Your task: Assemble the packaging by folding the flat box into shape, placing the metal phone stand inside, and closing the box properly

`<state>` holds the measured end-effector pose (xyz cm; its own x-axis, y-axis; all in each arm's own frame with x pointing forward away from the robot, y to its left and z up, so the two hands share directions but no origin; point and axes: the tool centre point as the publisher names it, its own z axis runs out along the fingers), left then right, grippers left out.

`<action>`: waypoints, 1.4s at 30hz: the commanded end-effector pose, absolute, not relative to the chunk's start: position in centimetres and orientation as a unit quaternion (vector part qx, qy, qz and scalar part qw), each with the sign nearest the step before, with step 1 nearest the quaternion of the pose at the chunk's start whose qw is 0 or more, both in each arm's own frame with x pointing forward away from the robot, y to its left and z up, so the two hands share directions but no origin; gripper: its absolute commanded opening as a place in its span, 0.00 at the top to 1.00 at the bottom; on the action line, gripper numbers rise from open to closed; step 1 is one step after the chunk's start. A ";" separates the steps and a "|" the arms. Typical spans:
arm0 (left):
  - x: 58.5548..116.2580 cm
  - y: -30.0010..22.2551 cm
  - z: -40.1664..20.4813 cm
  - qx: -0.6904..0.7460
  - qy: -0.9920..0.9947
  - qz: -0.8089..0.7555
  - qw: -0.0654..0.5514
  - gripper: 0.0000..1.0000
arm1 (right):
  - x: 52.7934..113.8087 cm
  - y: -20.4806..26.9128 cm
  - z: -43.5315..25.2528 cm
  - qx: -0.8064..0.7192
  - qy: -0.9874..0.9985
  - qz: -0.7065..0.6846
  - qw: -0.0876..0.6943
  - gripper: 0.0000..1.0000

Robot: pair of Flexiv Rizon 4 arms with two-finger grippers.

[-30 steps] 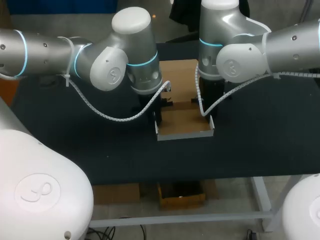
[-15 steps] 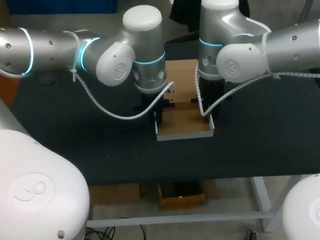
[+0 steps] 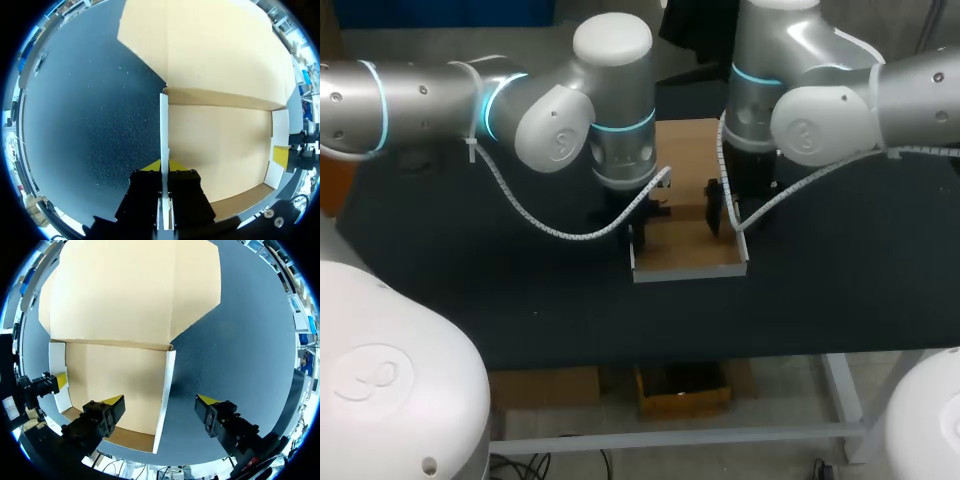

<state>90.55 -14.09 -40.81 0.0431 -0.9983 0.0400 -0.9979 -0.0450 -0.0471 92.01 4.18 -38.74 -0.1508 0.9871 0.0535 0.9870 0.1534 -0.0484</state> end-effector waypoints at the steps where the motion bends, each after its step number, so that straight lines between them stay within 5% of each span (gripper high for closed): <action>1: 90.2 -14.2 -41.0 -0.722 0.691 -0.030 0.008 1.00 | 90.0 2.3 -36.8 -0.635 -0.769 -0.072 0.030 0.00; 28: 90.4 -14.1 -40.6 -0.720 0.693 -0.018 0.031 1.00 | 84.2 -5.8 -30.5 -0.310 -0.871 -0.377 -0.049 0.00; 42: 90.3 -13.8 -40.8 -0.722 0.691 -0.013 0.038 1.00 | 84.0 -6.3 -30.4 -0.304 -0.871 -0.384 -0.049 0.00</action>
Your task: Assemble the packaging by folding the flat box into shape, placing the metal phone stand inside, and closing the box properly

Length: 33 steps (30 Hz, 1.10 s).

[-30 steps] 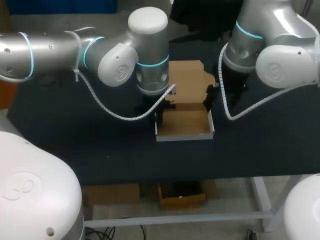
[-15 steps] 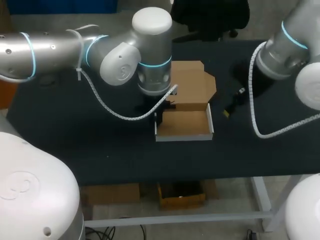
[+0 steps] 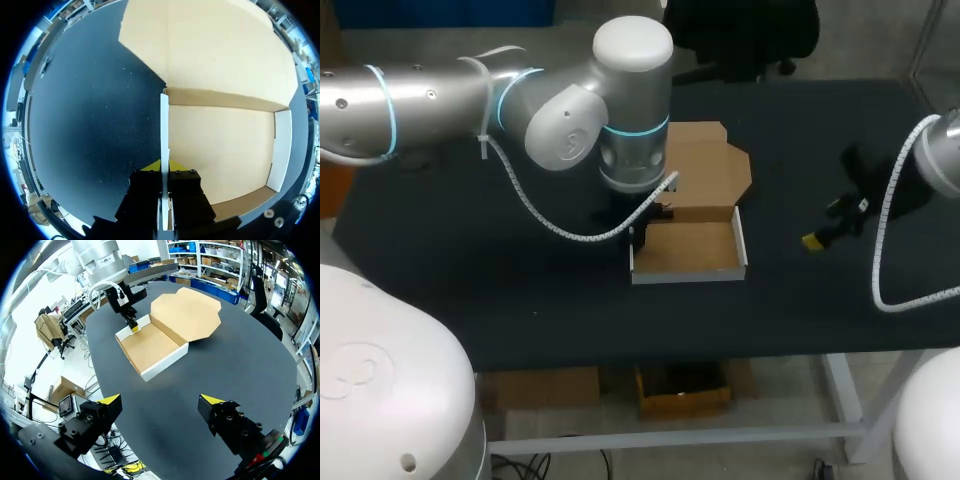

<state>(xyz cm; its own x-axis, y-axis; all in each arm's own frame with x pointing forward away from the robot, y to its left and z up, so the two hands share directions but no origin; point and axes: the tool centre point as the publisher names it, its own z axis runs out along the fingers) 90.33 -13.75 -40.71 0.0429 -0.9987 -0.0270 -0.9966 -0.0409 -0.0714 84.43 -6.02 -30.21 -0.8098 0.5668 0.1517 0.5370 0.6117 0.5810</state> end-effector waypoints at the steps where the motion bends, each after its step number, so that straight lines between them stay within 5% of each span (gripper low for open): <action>1: 90.3 -13.8 -40.8 -0.722 0.691 -0.013 0.038 1.00 | 84.0 -6.3 -30.4 0.304 0.871 0.384 0.049 0.00; 33: 90.2 -13.7 -40.8 -0.707 0.702 0.023 0.077 1.00 | 81.2 -7.3 -30.3 0.188 0.931 0.310 0.032 0.00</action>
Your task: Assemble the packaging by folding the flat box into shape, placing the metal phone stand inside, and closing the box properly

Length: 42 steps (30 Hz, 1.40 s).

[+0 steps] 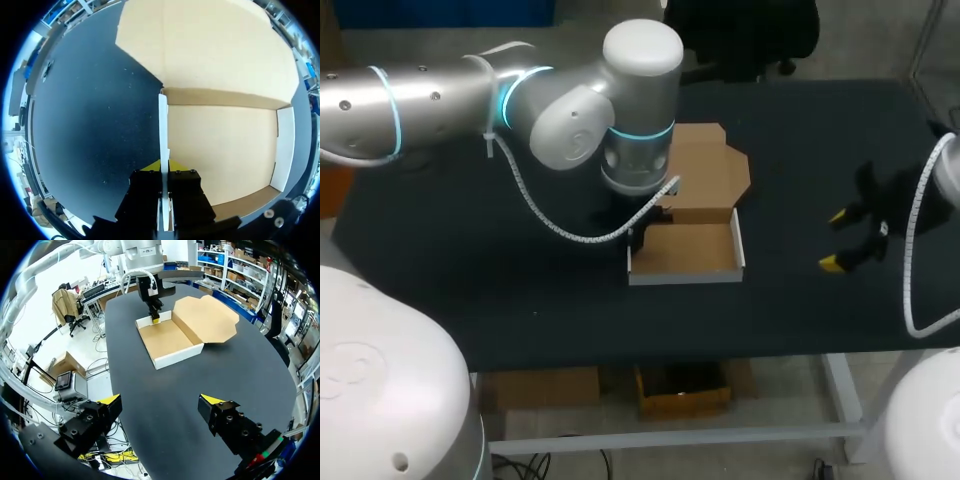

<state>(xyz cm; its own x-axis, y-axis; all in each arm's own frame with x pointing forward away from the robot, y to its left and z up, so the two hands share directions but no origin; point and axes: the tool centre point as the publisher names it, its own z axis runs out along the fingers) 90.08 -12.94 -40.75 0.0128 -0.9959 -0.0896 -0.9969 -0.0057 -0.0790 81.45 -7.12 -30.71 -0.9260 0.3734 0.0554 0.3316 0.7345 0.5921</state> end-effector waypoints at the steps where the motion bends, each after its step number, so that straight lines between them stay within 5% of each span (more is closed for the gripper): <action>1: 90.2 -13.7 -40.8 -0.706 0.703 0.029 0.079 1.00 | 81.2 -7.3 -30.4 0.187 0.932 0.310 0.032 0.00; 18: 90.7 -13.0 -41.1 -0.720 0.682 0.070 0.106 1.00 | 81.6 -6.6 -30.7 0.181 0.934 0.306 0.026 0.00; 34: 90.4 -12.0 -40.6 -0.735 0.678 0.003 0.009 1.00 | 81.8 -6.3 -31.0 0.188 0.934 0.303 0.020 0.00; 36: 90.2 -12.1 -40.6 -0.735 0.679 -0.005 0.005 0.87 | 81.8 -6.3 -31.0 0.188 0.934 0.303 0.020 0.00; 40: 89.9 -12.3 -40.5 -0.727 0.687 -0.021 -0.003 0.82 | 81.8 -6.2 -31.0 0.189 0.934 0.302 0.020 0.00; 42: 89.8 -12.5 -40.4 -0.722 0.691 -0.030 -0.006 0.62 | 81.8 -6.2 -31.0 0.190 0.934 0.302 0.020 0.00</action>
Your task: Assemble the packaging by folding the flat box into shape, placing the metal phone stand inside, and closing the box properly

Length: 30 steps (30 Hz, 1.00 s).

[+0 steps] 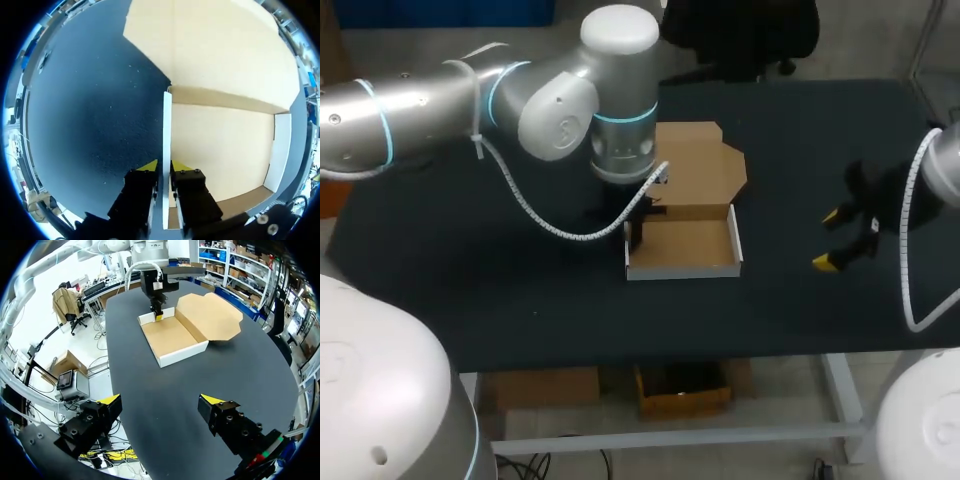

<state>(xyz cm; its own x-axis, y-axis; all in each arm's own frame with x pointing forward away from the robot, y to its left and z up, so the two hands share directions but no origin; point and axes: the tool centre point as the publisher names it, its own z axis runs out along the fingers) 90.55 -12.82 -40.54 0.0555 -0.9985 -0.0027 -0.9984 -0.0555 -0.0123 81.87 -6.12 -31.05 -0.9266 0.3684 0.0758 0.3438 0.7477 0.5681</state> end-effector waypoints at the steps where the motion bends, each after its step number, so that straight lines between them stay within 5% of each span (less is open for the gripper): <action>1: 89.7 -12.5 -40.3 -0.719 0.694 -0.034 -0.008 0.55 | 81.8 -6.2 -31.0 0.191 0.934 0.302 0.020 0.00; 7: 89.2 -12.9 -39.3 -0.697 0.714 -0.063 -0.024 0.07 | 81.7 -6.3 -31.0 0.194 0.934 0.300 0.020 0.00; 9: 89.0 -12.8 -38.9 -0.688 0.721 -0.072 -0.035 0.00 | 81.7 -6.3 -31.0 0.194 0.934 0.300 0.021 0.00; 30: 84.1 -8.5 -30.8 -0.545 0.811 -0.181 -0.112 0.00 | 81.8 -7.2 -30.6 0.198 0.927 0.318 0.025 0.00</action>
